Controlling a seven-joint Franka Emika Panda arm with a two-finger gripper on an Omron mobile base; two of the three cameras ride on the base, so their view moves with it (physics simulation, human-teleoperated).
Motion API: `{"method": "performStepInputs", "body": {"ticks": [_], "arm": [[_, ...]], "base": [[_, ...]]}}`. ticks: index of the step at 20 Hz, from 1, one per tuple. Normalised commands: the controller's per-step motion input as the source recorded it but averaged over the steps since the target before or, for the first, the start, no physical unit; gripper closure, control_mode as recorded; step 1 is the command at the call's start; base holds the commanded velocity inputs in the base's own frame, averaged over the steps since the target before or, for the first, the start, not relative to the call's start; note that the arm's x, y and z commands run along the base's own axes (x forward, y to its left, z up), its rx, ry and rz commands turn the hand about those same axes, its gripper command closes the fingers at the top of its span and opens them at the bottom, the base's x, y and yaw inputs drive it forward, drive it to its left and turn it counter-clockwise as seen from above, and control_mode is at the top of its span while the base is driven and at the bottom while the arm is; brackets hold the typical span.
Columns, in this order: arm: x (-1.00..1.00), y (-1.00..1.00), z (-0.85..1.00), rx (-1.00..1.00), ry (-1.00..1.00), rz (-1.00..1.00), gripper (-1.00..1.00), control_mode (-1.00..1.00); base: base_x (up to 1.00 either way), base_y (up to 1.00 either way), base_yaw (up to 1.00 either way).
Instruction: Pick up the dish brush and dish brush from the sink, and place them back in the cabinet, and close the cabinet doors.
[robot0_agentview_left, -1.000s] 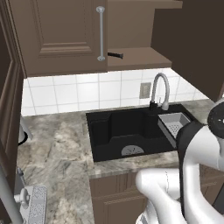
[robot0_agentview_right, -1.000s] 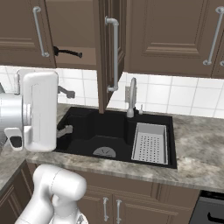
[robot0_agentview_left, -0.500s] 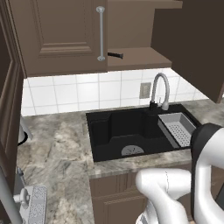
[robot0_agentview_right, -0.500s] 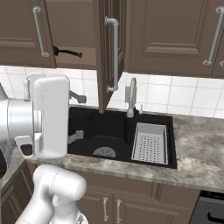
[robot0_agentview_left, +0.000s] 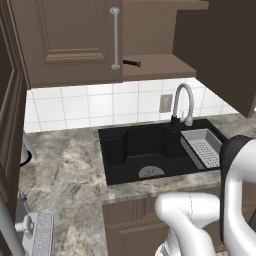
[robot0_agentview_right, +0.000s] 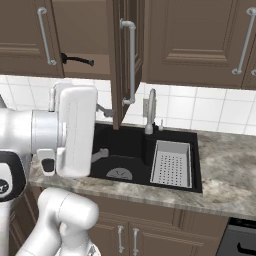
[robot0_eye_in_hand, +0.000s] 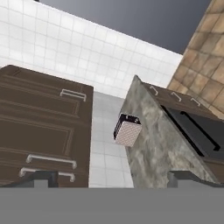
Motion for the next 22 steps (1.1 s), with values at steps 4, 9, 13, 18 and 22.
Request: {"method": "performStepInputs", "body": {"ticks": [4, 9, 13, 18, 22], "arm": [[0.25, -0.23, -0.04, 0.01, 0.07, 0.00, -1.00, -1.00], [0.14, -0.19, 0.00, 0.03, 0.03, 0.00, -1.00, -1.00], [0.16, -0.08, -0.03, 0.11, 0.02, 0.02, -1.00, -1.00], [0.19, -0.07, -0.02, 0.08, 0.01, 0.00, -1.00, -1.00], [0.20, -0.13, -0.01, 0.09, 0.00, 0.03, -1.00, -1.00]], "base": [[0.00, 0.00, 0.00], [0.00, 0.00, 0.00], [0.00, 0.00, 0.00], [0.00, 0.00, 0.00], [0.00, 0.00, 0.00]]}}
